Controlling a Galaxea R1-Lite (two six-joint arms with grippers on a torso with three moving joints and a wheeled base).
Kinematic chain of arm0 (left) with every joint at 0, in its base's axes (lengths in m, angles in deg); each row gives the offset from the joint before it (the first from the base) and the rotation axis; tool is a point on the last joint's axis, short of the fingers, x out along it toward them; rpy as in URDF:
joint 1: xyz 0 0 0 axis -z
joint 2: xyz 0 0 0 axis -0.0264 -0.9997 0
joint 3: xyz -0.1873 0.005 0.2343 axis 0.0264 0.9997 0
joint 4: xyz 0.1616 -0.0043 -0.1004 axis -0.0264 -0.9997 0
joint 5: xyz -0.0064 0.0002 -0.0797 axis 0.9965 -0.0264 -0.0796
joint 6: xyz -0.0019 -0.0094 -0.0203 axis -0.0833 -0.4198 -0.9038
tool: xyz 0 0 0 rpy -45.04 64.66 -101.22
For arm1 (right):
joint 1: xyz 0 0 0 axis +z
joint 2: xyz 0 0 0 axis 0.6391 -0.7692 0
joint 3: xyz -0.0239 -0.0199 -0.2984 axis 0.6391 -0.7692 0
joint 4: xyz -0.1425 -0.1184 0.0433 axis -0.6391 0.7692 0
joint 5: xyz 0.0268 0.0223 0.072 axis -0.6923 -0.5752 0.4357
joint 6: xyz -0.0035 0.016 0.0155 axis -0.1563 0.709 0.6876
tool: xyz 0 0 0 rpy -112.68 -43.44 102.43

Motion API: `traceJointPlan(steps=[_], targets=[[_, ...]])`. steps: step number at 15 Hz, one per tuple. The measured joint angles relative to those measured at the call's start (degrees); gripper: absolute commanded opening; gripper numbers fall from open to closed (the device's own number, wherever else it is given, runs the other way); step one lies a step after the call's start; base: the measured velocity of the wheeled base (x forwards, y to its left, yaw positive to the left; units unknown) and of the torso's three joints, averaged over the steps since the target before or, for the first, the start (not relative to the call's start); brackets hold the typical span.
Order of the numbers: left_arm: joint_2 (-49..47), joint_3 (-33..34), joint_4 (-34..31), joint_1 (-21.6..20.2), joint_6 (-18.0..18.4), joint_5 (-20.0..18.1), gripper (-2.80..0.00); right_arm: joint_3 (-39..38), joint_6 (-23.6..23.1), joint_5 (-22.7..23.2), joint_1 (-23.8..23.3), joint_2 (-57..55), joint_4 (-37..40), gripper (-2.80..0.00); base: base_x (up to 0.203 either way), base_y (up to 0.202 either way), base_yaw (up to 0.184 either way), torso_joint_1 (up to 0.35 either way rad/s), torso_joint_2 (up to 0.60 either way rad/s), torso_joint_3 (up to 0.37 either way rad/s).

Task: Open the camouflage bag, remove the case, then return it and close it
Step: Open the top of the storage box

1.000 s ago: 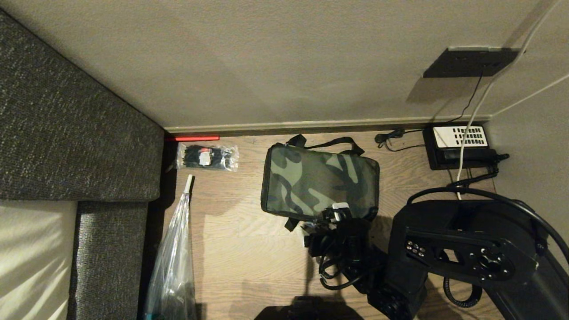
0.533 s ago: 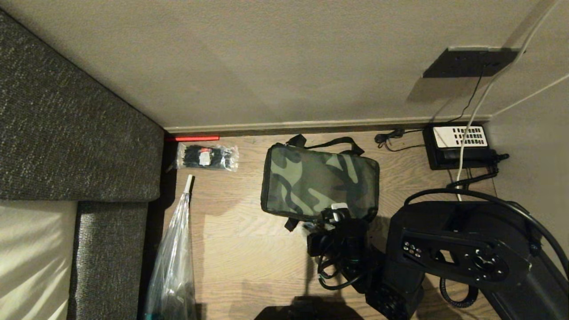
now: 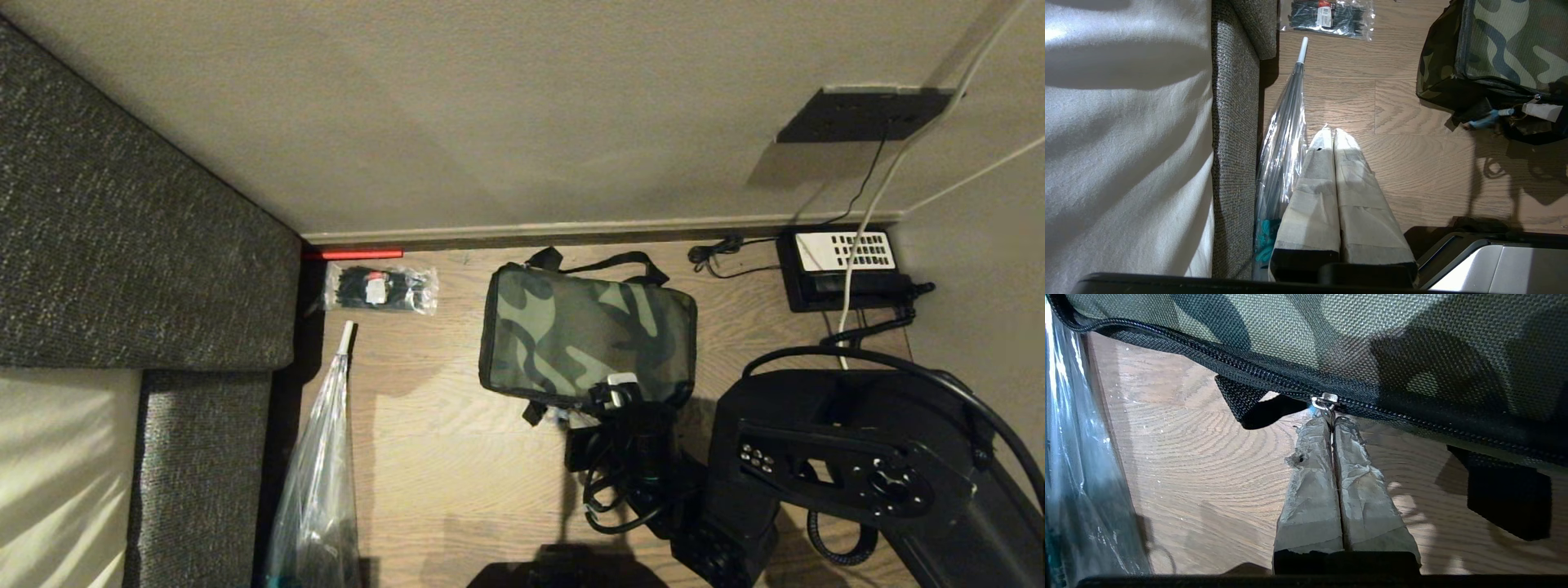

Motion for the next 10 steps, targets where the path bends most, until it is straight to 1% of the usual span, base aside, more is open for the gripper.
traceJointPlan(steps=[4, 10], targets=[[0.0, 0.0, 0.0, 0.0, 0.0, 0.0, -2.80, -0.8, -0.2, -0.1, 0.0, 0.3, 0.3, -2.80, 0.000, 0.000, 0.000, 0.000, 0.00, 0.000], [0.0, 0.0, 0.0, 0.0, 0.0, 0.0, -2.80, -6.0, -0.9, 0.4, -0.8, 4.7, 2.7, -2.80, 0.000, 0.000, 0.000, 0.000, 0.00, 0.000]])
